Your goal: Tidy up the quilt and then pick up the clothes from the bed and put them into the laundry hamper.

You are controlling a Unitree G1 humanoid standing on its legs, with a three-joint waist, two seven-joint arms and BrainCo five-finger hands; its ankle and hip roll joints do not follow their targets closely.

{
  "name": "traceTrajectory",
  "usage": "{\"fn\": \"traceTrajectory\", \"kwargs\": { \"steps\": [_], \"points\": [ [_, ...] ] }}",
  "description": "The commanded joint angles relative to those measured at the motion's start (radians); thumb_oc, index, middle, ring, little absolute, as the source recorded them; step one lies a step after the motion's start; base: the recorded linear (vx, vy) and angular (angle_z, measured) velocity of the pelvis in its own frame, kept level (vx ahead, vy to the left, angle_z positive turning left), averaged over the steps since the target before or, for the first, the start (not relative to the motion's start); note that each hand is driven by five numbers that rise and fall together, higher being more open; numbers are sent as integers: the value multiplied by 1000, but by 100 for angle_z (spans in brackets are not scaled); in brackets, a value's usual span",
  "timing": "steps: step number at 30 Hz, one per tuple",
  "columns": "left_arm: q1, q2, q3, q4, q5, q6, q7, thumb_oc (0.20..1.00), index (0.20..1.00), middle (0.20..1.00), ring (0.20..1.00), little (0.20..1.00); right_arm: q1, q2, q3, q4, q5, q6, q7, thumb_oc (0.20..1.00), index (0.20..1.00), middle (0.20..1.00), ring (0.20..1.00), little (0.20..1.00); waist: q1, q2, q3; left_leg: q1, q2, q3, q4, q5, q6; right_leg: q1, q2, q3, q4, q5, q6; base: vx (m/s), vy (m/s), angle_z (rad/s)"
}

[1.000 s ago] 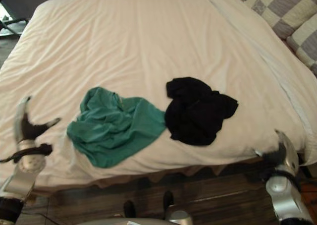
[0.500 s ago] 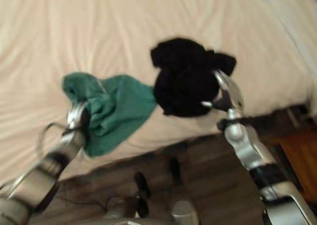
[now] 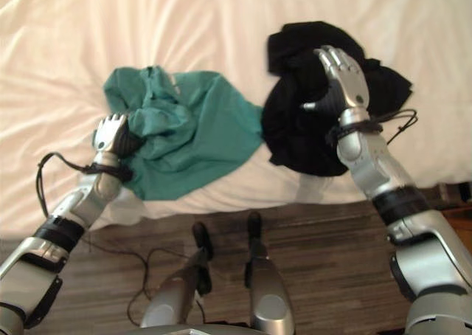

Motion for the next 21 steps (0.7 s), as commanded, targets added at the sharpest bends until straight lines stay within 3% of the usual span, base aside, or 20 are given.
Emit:
{"fn": "traceTrajectory", "kwargs": {
  "steps": [1, 4, 6, 8, 10, 16, 17, 21],
  "points": [
    [175, -70, 19, 110, -221, 15, 6, 200, 200, 200, 200, 200, -103, -20, 18, 157, 19, 30, -19, 1000, 1000, 1000, 1000, 1000, 32, -17, 0, -23, 57, -12, -2, 0, -105, -52, -85, 11, 106, -115, 95, -13, -79, 20],
    [156, -58, 83, 66, -324, -11, 25, 200, 200, 200, 200, 200, -92, 9, 56, 336, 63, 47, 33, 1000, 1000, 1000, 1000, 1000, 43, -4, 4, -47, 58, -26, -2, 9, -110, -66, -87, -15, 117, -121, 92, -9, -85, 28],
    [110, -65, 89, 65, -355, -12, 37, 200, 200, 200, 200, 200, -68, 61, 72, 479, 59, 78, 71, 200, 200, 200, 200, 200, 45, -1, 3, -46, 59, -44, -2, 9, -112, -53, -86, -32, 120, -130, 89, 34, -68, 22],
    [44, -89, 76, 58, -365, -15, 66, 200, 200, 200, 200, 200, 52, 193, 42, 640, 60, 100, 86, 200, 200, 200, 200, 200, 43, -3, -6, -19, 56, -61, -2, 2, -114, -12, -83, -53, 114, -142, 88, 100, -26, 22],
    [35, -97, 78, 19, -363, -21, 72, 200, 200, 200, 200, 200, 157, 265, -9, 679, 85, 99, 78, 200, 200, 200, 200, 200, 39, -11, -21, 5, 54, -66, -2, -7, -113, 19, -83, -60, 104, -145, 89, 86, 4, 37],
    [87, -88, 131, -114, -356, -31, 65, 200, 200, 200, 200, 200, 390, 348, -140, 628, 166, 74, 60, 200, 200, 200, 200, 200, 18, -43, -73, 62, 54, -59, -2, -39, -106, 86, -82, -61, 63, -136, 93, 91, 34, 9],
    [137, -71, 189, -189, -371, -38, 60, 200, 200, 200, 200, 200, 500, 358, -225, 522, 234, 53, 59, 200, 200, 200, 200, 200, 1, -62, -98, 91, 56, -46, -2, -52, -102, 117, -77, -49, 41, -130, 97, 89, 71, -5],
    [281, -54, 314, -315, -382, -36, 53, 200, 200, 200, 200, 200, 734, 374, -390, 101, 395, -30, 103, 200, 200, 200, 200, 200, -42, -89, -140, 147, 60, -11, -2, -77, -89, 154, -71, -8, 21, -117, 107, 81, 105, -14]
  ]
}}
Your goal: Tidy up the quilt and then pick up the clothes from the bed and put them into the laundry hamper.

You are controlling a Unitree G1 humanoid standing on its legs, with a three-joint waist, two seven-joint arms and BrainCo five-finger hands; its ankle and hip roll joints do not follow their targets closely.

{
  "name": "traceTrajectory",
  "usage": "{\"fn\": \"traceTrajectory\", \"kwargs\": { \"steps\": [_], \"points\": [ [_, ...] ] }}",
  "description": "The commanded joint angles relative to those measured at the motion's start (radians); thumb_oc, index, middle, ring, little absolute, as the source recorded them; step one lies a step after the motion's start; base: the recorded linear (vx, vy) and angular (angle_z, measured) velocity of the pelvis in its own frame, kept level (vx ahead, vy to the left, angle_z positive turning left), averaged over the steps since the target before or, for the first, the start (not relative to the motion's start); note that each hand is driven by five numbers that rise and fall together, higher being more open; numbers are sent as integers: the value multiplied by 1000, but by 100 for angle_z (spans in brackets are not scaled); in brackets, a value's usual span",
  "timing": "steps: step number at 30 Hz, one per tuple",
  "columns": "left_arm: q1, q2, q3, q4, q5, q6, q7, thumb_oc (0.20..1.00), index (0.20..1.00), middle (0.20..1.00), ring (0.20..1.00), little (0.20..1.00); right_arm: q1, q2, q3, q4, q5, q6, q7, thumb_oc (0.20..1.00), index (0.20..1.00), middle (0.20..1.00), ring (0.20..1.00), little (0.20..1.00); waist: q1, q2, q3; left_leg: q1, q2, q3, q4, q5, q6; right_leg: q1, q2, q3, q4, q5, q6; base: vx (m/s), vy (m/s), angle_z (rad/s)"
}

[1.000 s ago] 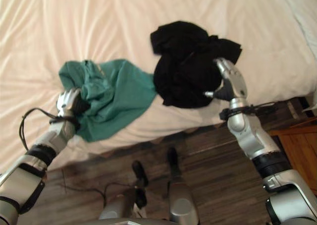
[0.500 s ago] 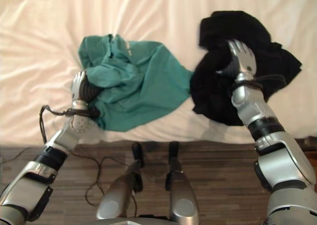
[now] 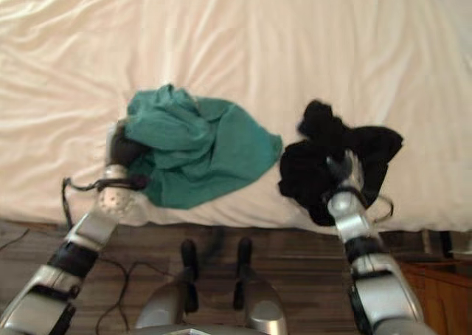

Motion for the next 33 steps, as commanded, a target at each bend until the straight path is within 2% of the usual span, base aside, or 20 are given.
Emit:
{"fn": "traceTrajectory", "kwargs": {
  "steps": [1, 2, 3, 4, 5, 6, 12, 14, 15, 17, 18, 20, 21, 22, 24, 26, 28, 31, 32, 33],
  "points": [
    [30, 34, 119, 1, -23, -47, 20, 200, 200, 200, 200, 200, 262, 11, -26, -153, 182, -70, 98, 200, 200, 200, 200, 200, -43, -15, -59, 58, 48, 85, -2, -86, -61, 16, -81, 64, 22, -74, 133, 64, 81, -43],
    [48, 25, 132, -15, -33, -53, 12, 200, 200, 200, 200, 200, 303, 19, -30, -212, 215, -92, 127, 200, 200, 200, 200, 200, -52, -19, -76, 69, 50, 94, -2, -86, -59, 19, -80, 70, 22, -70, 134, 88, 86, -51],
    [187, 98, 276, -122, -156, -114, -79, 200, 200, 200, 200, 200, 384, 28, -101, -323, 326, -132, 217, 200, 200, 200, 200, 200, -34, -14, -90, 94, 51, 98, -2, -92, -56, 43, -78, 74, 24, -74, 137, 46, 54, -53],
    [204, 99, 287, -136, -160, -108, -87, 200, 200, 200, 200, 200, 389, 28, -95, -328, 327, -130, 219, 200, 200, 200, 200, 200, -39, -17, -96, 92, 51, 99, -2, -88, -56, 41, -78, 75, 23, -70, 136, 30, 46, -43],
    [313, 80, 327, -227, -216, -161, -125, 200, 200, 200, 200, 200, 426, 64, -130, -379, 395, -146, 258, 200, 200, 200, 200, 200, -32, -14, -97, 106, 53, 94, -2, -95, -56, 56, -81, 68, 26, -77, 139, -2, 26, -48],
    [448, 4, 357, -312, -338, -182, -216, 200, 200, 200, 200, 200, 500, 129, -147, -468, 490, -164, 346, 200, 200, 200, 200, 200, -32, -14, -109, 123, 54, 86, -2, -96, -56, 72, -79, 58, 38, -90, 141, -1, 27, -33],
    [579, -64, 366, -372, -435, -172, -315, 200, 200, 200, 200, 200, 565, 160, -94, -585, 497, -184, 443, 200, 200, 200, 200, 200, -12, -9, -130, 151, 60, 71, -2, -99, -54, 99, -71, 42, 59, -109, 136, 4, 19, 8],
    [606, -78, 357, -378, -450, -177, -314, 200, 200, 200, 200, 200, 537, 164, -20, -590, 483, -193, 457, 200, 200, 200, 200, 200, 18, -7, -129, 162, 62, 52, -2, -96, -55, 121, -66, 17, 61, -119, 131, 14, -22, 12],
    [614, -78, 349, -365, -458, -182, -306, 200, 200, 200, 200, 200, 479, 158, 62, -564, 440, -198, 449, 200, 200, 200, 200, 200, 59, -5, -125, 162, 62, 24, -2, -97, -56, 142, -63, -6, 55, -133, 128, -19, -31, 29],
    [609, -76, 354, -357, -459, -191, -287, 200, 200, 200, 200, 200, 428, 162, 113, -559, 436, -204, 443, 200, 200, 200, 200, 200, 86, -4, -121, 154, 62, 4, -2, -88, -57, 147, -63, -22, 47, -132, 124, -44, -57, 50],
    [584, -70, 346, -332, -456, -206, -247, 200, 200, 200, 200, 200, 319, 165, 186, -543, 444, -224, 415, 200, 200, 200, 200, 200, 154, -1, -110, 138, 57, -38, -2, -75, -58, 160, -64, -50, 29, -136, 121, -96, -86, 55],
    [529, -55, 314, -307, -438, -218, -212, 200, 200, 200, 200, 200, 218, 157, 208, -544, 429, -255, 368, 200, 200, 200, 200, 200, 233, 6, -93, 71, 43, -100, -2, -34, -80, 168, -77, -141, 6, -133, 119, -146, -63, 84],
    [501, -51, 292, -299, -430, -222, -201, 200, 200, 200, 200, 200, 205, 138, 189, -563, 416, -265, 345, 200, 200, 200, 200, 200, 252, 7, -89, 39, 47, -84, -2, -21, -89, 176, -90, -203, 2, -141, 121, -116, 32, 185],
    [466, -52, 259, -278, -435, -226, -196, 200, 200, 200, 200, 200, 189, 121, 177, -576, 405, -270, 328, 200, 200, 200, 200, 200, 240, 8, -92, 16, 64, -22, 5, -16, -81, 184, -108, -278, 2, -144, 127, 10, 135, 244],
    [458, -55, 233, -266, -443, -231, -197, 200, 200, 200, 200, 200, 196, 109, 153, -615, 392, -273, 312, 200, 200, 200, 200, 200, 213, 10, -102, 28, 127, 194, 13, -41, -77, 217, -142, -364, 7, -142, 144, 71, 267, 310],
    [473, -61, 217, -250, -448, -224, -206, 200, 200, 200, 200, 200, 215, 120, 135, -626, 377, -263, 305, 200, 200, 200, 200, 200, 192, 26, -121, 51, 169, 334, 13, -20, -83, 256, -160, -442, 20, -127, 149, 94, 349, 319],
    [502, -75, 209, -188, -453, -212, -217, 200, 200, 200, 200, 200, 237, 140, 123, -609, 357, -242, 291, 200, 200, 200, 200, 200, 196, 40, -147, 63, 164, 350, 13, 5, -86, 290, -178, -484, 39, -119, 155, 216, 402, 261],
    [487, -87, 175, -50, -425, -175, -215, 200, 200, 200, 200, 200, 290, 167, 120, -576, 254, -203, 273, 200, 200, 200, 200, 200, 218, 29, -155, 64, 77, 265, 6, -42, -24, 295, -285, -552, 249, -87, 186, 267, 410, 114],
    [485, -93, 165, -34, -424, -165, -216, 200, 200, 200, 200, 200, 320, 167, 122, -560, 214, -197, 268, 200, 200, 200, 200, 200, 219, 33, -147, 78, 48, 230, 0, -69, -5, 275, -320, -534, 349, -52, 197, 286, 350, 134],
    [476, -95, 148, -18, -421, -160, -211, 200, 200, 200, 200, 200, 349, 165, 113, -541, 180, -192, 255, 200, 200, 200, 200, 200, 202, 31, -143, 77, 19, 189, -2, -85, 15, 256, -326, -470, 406, -42, 207, 316, 347, 215]
  ]
}}
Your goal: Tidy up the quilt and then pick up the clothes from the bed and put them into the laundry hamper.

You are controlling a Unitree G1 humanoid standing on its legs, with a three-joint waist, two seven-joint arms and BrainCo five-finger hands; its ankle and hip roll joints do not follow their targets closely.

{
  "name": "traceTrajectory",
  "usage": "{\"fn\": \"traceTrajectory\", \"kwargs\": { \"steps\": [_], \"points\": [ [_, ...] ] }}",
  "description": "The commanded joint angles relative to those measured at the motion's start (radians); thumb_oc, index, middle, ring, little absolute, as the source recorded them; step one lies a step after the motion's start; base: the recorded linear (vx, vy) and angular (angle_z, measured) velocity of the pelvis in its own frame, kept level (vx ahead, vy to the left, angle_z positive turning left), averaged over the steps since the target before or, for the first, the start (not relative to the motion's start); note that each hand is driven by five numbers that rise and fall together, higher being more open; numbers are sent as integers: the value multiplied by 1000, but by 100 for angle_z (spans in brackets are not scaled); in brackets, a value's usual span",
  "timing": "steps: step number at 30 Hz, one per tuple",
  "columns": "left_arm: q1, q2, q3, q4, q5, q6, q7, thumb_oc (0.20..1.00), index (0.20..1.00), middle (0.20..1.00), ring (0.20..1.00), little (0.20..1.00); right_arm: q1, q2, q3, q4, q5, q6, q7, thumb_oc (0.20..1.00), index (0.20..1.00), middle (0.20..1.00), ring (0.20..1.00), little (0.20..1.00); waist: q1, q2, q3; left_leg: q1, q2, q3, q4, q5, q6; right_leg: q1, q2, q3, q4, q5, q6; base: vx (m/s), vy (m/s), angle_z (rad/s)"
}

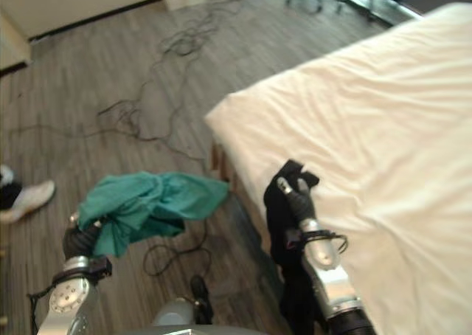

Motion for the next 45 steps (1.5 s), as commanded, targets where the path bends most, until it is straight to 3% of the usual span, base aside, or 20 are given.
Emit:
{"fn": "traceTrajectory", "kwargs": {
  "steps": [1, 3, 5, 6, 7, 9, 10, 12, 13, 18, 21, 25, 29, 35, 37, 38, 39, 40, 42, 45],
  "points": [
    [-73, 16, -52, 2, 3, -30, 9, 200, 200, 200, 200, 200, 24, -62, -5, -34, -149, -22, -36, 200, 200, 200, 200, 200, -43, 12, -12, 247, -99, -156, -440, -2, -75, -212, -44, 285, 245, -136, 169, 226, 296, 213],
    [-118, -10, -100, 23, 0, -29, 14, 200, 200, 200, 200, 200, 53, -70, -25, -19, -173, -10, -71, 200, 200, 200, 200, 200, -90, 41, 14, 257, -113, -255, -441, 18, -77, -317, 108, 519, 223, -228, 153, 156, 182, 216],
    [-127, -12, -119, 30, -1, -29, 3, 200, 200, 200, 200, 200, 73, -70, -36, -15, -187, -13, -81, 200, 200, 200, 200, 200, -104, 50, 29, 264, -127, -303, -441, 10, -75, -323, 126, 563, 195, -242, 158, 178, -8, 167],
    [-170, -9, -187, 74, 48, -12, -5, 200, 200, 200, 200, 200, 95, -64, -46, 3, -185, -6, -93, 200, 200, 200, 200, 200, -151, 52, 31, 285, -151, -402, -441, -3, -78, -352, 183, 708, 61, -249, 125, 203, -74, 178],
    [-170, -9, -187, 74, 48, -12, -5, 200, 200, 200, 200, 200, 95, -65, -46, 4, -185, -6, -93, 200, 200, 200, 200, 200, -152, 54, 31, 282, -149, -403, -441, -2, -78, -350, 185, 707, 54, -243, 124, 297, -97, 208],
    [-199, -12, -222, 107, 54, -2, -6, 200, 200, 200, 200, 200, 102, -64, -53, 49, -168, -6, -106, 200, 200, 200, 200, 200, -183, 39, 32, 295, -181, -477, -441, -10, -77, -350, 227, 853, -61, -203, 120, 146, -90, 198],
    [-191, -11, -214, 100, 68, 5, 9, 200, 200, 200, 200, 200, 100, -67, -51, 75, -177, -1, -120, 200, 200, 200, 200, 200, -180, 39, 31, 302, -180, -488, -441, -14, -82, -368, 220, 846, -39, -153, 144, 115, -113, 190],
    [-207, -25, -240, 113, 70, 7, -16, 200, 200, 200, 200, 200, 88, -69, -30, 60, -168, -4, -99, 200, 200, 200, 200, 200, -169, 30, 25, 314, -178, -476, -441, -27, -80, -337, 204, 808, -74, -165, 121, 109, -111, 108],
    [-328, -211, -287, 527, 44, 59, -19, 200, 200, 200, 200, 200, 58, -79, 19, 500, -98, 31, -89, 200, 200, 200, 200, 200, -115, 25, -30, 371, -151, -436, -441, -36, -101, -179, 225, 675, -157, -216, 87, 79, -112, 37],
    [-330, -166, -321, 444, 118, 52, -4, 200, 200, 200, 200, 200, 86, -110, 18, 378, -145, 17, -100, 200, 200, 200, 200, 200, -114, 29, -19, 390, -137, -442, -441, -37, -118, -168, 234, 668, -156, -229, 75, 54, -122, 10],
    [-356, -141, -326, 409, 144, 48, -5, 200, 200, 200, 200, 200, 79, -137, 2, 309, -154, 3, -104, 200, 200, 200, 200, 200, -100, 18, 22, 319, -125, -431, -242, -42, -148, -138, 234, 661, -194, -227, 59, 17, -183, -1],
    [-365, -128, -325, 355, 161, 44, 11, 200, 200, 200, 200, 200, 68, -187, -31, 252, -166, 0, -122, 200, 200, 200, 200, 200, -83, 11, 71, 141, -117, -392, 29, 45, -165, -104, 224, 639, -206, -244, 37, 81, -108, -12],
    [-302, -116, -291, 298, 186, 41, 15, 200, 200, 200, 200, 200, 81, -210, -38, 191, -200, 10, -109, 200, 200, 200, 200, 200, -58, 20, 50, 84, -176, -325, -141, -10, -119, -86, 236, 671, -206, -294, 49, 344, -3, -29],
    [-275, -106, -248, 274, 204, 48, 24, 200, 200, 200, 200, 200, 50, -223, -19, 171, -254, 24, -98, 200, 200, 200, 200, 200, -5, 15, 24, 13, -165, -194, -374, 84, -116, 23, 266, 650, -205, -365, 61, 536, 12, -18],
    [-267, -99, -249, 265, 206, 53, 18, 200, 200, 200, 200, 200, 61, -199, -19, 174, -260, 19, -91, 200, 200, 200, 200, 200, 12, -9, 9, 53, -183, -194, -386, 95, -76, 30, 254, 644, -101, -351, 80, 812, 52, -26],
    [-262, -95, -266, 255, 201, 51, 10, 200, 200, 200, 200, 200, 68, -178, -15, 184, -265, 21, -86, 200, 200, 200, 200, 200, 31, -49, 15, 88, -222, -218, -354, 60, -38, -27, 218, 641, 186, -197, 182, 683, 68, -26],
    [-262, -95, -266, 256, 201, 51, 10, 200, 200, 200, 200, 200, 68, -178, -15, 184, -265, 21, -86, 200, 200, 200, 200, 200, 34, -46, 12, 84, -217, -216, -353, 61, -39, -32, 221, 643, 186, -195, 181, 762, 141, 5],
    [-261, -93, -276, 251, 202, 57, 7, 200, 200, 200, 200, 200, 81, -179, -7, 168, -282, 21, -79, 200, 200, 200, 200, 200, 12, -41, 26, 156, -238, -239, -367, 30, -21, -92, 210, 654, 339, -72, 231, 468, 104, 32],
    [-266, -86, -285, 259, 219, 61, 8, 200, 200, 200, 200, 200, 87, -181, -16, 173, -290, 18, -80, 200, 200, 200, 200, 200, -33, 10, 39, 269, -222, -284, -413, 10, -5, -211, 221, 652, 574, -23, 231, 729, 146, 49],
    [-283, -80, -293, 254, 231, 65, 17, 200, 200, 200, 200, 200, 95, -180, -28, 157, -289, 18, -79, 200, 200, 200, 200, 200, -84, 48, 60, 350, -194, -347, -441, -17, -12, -345, 237, 624, 648, -120, 192, 640, 7, 123]
  ]
}}
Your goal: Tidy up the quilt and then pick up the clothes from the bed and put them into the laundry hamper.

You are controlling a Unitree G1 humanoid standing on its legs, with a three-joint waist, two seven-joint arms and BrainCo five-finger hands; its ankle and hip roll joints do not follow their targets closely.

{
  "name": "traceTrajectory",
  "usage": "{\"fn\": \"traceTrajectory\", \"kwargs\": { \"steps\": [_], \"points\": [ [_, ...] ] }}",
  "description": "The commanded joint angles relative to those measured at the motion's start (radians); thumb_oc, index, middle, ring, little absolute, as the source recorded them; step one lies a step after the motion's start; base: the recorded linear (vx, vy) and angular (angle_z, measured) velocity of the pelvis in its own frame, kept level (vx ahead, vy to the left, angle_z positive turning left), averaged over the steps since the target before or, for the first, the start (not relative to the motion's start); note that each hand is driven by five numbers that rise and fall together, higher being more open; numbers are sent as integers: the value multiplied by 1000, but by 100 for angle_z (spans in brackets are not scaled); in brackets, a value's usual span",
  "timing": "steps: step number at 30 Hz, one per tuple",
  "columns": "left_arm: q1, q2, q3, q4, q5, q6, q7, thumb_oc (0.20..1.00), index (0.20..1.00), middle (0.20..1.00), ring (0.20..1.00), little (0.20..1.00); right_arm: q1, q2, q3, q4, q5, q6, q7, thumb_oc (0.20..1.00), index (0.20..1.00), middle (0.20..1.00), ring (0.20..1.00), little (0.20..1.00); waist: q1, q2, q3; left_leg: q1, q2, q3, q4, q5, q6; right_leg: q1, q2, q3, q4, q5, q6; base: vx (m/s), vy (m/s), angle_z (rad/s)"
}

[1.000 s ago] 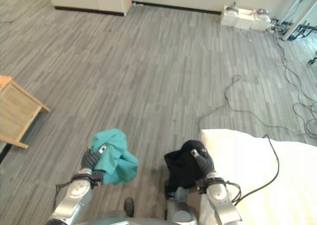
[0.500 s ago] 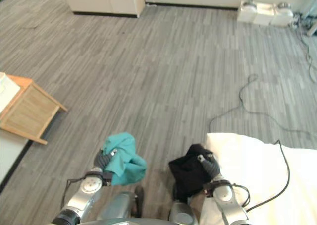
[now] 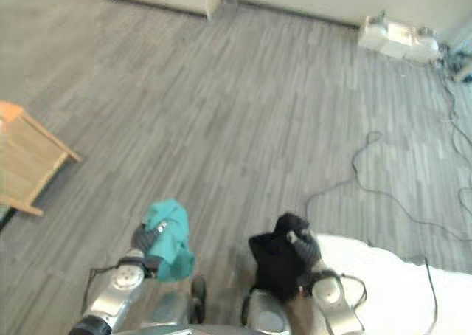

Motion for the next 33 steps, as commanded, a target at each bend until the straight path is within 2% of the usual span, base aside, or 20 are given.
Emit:
{"fn": "traceTrajectory", "kwargs": {
  "steps": [1, 4, 6, 8, 10, 11, 12, 13, 14, 16, 17, 21, 22, 23, 24, 25, 27, 29, 30, 33],
  "points": [
    [-93, 32, -5, -36, 43, -54, 18, 200, 200, 200, 200, 200, -55, -56, -61, -77, -26, -55, -9, 200, 200, 200, 200, 200, -38, 35, -15, 80, -32, -57, -133, 99, -46, 44, 55, -86, -351, 60, 2, 660, -168, 67],
    [-110, 36, 2, -34, 47, -61, 7, 200, 200, 200, 200, 200, -61, -66, -70, -72, -20, -56, -6, 200, 200, 200, 200, 200, -74, 32, -20, 143, -12, -124, -133, 37, -92, 12, -1, -63, -802, 46, -18, 786, -293, 101],
    [-111, 37, 24, -31, 68, -66, 15, 200, 200, 200, 200, 200, -56, -80, -79, -99, -54, -40, -4, 200, 200, 200, 200, 200, -94, 36, -25, 212, 38, -165, -133, -12, -124, -44, -80, 36, -1043, 148, 14, 860, -405, 63],
    [-99, 41, 28, -37, 64, -76, 7, 200, 200, 200, 200, 200, -31, -74, -89, -112, -53, -36, 4, 200, 200, 200, 200, 200, -80, 30, -38, 256, 56, -177, -133, -43, -138, -13, -81, 32, -1056, 143, 19, 682, -335, 76],
    [-66, 26, 44, -13, 47, -81, 8, 200, 200, 200, 200, 200, -33, -83, -73, -102, -73, -33, 27, 200, 200, 200, 200, 200, -75, 27, -43, 274, 99, -178, -18, 33, -169, -1, -71, 34, -976, 174, 1, 760, -407, 44],
    [-53, 15, 53, -4, 19, -80, -1, 200, 200, 200, 200, 200, -34, -93, -66, -101, -73, -44, 30, 200, 200, 200, 200, 200, -75, 33, -50, 236, 120, -168, 111, 91, -178, 20, -57, 27, -970, 168, -19, 716, -576, 29],
    [-47, 7, 57, 2, -21, -70, -17, 200, 200, 200, 200, 200, -54, -128, -57, -110, -55, -55, 36, 200, 200, 200, 200, 200, -44, 8, -17, 35, 120, -166, 502, 195, -162, 95, -56, 3, -986, 149, -74, 508, -470, 41],
    [-47, 7, 58, 2, -21, -70, -17, 200, 200, 200, 200, 200, -54, -128, -57, -110, -55, -55, 36, 200, 200, 200, 200, 200, -47, 9, -19, 30, 121, -168, 507, 193, -162, 93, -56, 1, -986, 149, -74, 648, -641, 41],
    [-30, 17, 64, -20, -25, -71, -22, 200, 200, 200, 200, 200, -97, -160, -42, -113, -28, -65, 32, 200, 200, 200, 200, 200, 1, -13, 22, -97, 96, -120, 697, 161, -130, 202, -48, -25, -1027, 123, -107, 365, -300, 18],
    [-30, 17, 65, -20, -25, -70, -22, 200, 200, 200, 200, 200, -99, -159, -41, -112, -28, -65, 32, 200, 200, 200, 200, 200, -1, -17, 22, -100, 92, -121, 697, 163, -128, 200, -51, -25, -1028, 125, -107, 350, -209, -7],
    [-11, 26, 75, -34, -16, -74, -26, 200, 200, 200, 200, 200, -134, -175, -28, -105, -34, -62, 46, 200, 200, 200, 200, 200, 39, -18, 34, -176, 44, -77, 707, 106, -133, 265, -45, -44, -1051, 88, -103, 539, -168, -29],
    [35, 28, 101, -54, -22, -84, -32, 200, 200, 200, 200, 200, -144, -173, -16, -99, -52, -59, 49, 200, 200, 200, 200, 200, 83, -28, 12, -243, 6, 57, 478, 74, -117, 347, -30, -83, -1059, 26, -95, 658, -124, 14],
    [79, 18, 117, -67, -15, -79, -34, 200, 200, 200, 200, 200, -148, -154, -18, -64, -58, -57, 30, 200, 200, 200, 200, 200, 106, -10, -26, -248, 7, 244, 175, 96, -116, 444, 23, -134, -1061, -68, -87, 657, -52, 53],
    [81, 19, 117, -69, -15, -79, -34, 200, 200, 200, 200, 200, -148, -153, -17, -62, -59, -58, 29, 200, 200, 200, 200, 200, 105, -12, -24, -244, 4, 257, 159, 116, -108, 440, 21, -141, -1059, -63, -89, 1133, -84, 98],
    [89, 21, 125, -76, -16, -72, -31, 200, 200, 200, 200, 200, -160, -135, -21, -48, -62, -52, 13, 200, 200, 200, 200, 200, 116, -1, -41, -254, 31, 379, 73, 155, -125, 490, 51, -188, -1027, -103, -80, 455, -30, 106],
    [91, 24, 125, -79, -16, -70, -31, 200, 200, 200, 200, 200, -162, -132, -20, -44, -63, -53, 11, 200, 200, 200, 200, 200, 114, -7, -38, -243, 21, 377, 62, 156, -125, 493, 43, -191, -1018, -113, -77, 780, 15, 120],
    [117, 24, 138, -82, -34, -61, -35, 200, 200, 200, 200, 200, -159, -102, -18, -25, -78, -39, 13, 200, 200, 200, 200, 200, 131, -21, -65, -168, -34, 348, 5, 117, -46, 491, 19, -229, -862, -87, -33, 659, 122, 92],
    [121, 28, 129, -66, -29, -56, -31, 200, 200, 200, 200, 200, -144, -72, -14, -4, -97, -44, 6, 200, 200, 200, 200, 200, 138, -43, -67, -107, -102, 283, -15, 80, 15, 428, -36, -240, -528, 93, 78, 681, 122, 108],
    [116, 37, 127, -69, -22, -45, -37, 200, 200, 200, 200, 200, -137, -63, -21, -11, -98, -40, 5, 200, 200, 200, 200, 200, 123, -27, -68, -59, -88, 275, -43, 87, 26, 370, -44, -243, -409, 153, 78, 383, 20, 139],
    [110, 52, 127, -84, -9, -38, -28, 200, 200, 200, 200, 200, -113, -57, -40, -35, -96, -40, 1, 200, 200, 200, 200, 200, 73, 10, -59, 33, -59, 188, -93, 86, 26, 234, -32, -197, -231, 142, 66, 640, -78, 179]
  ]
}}
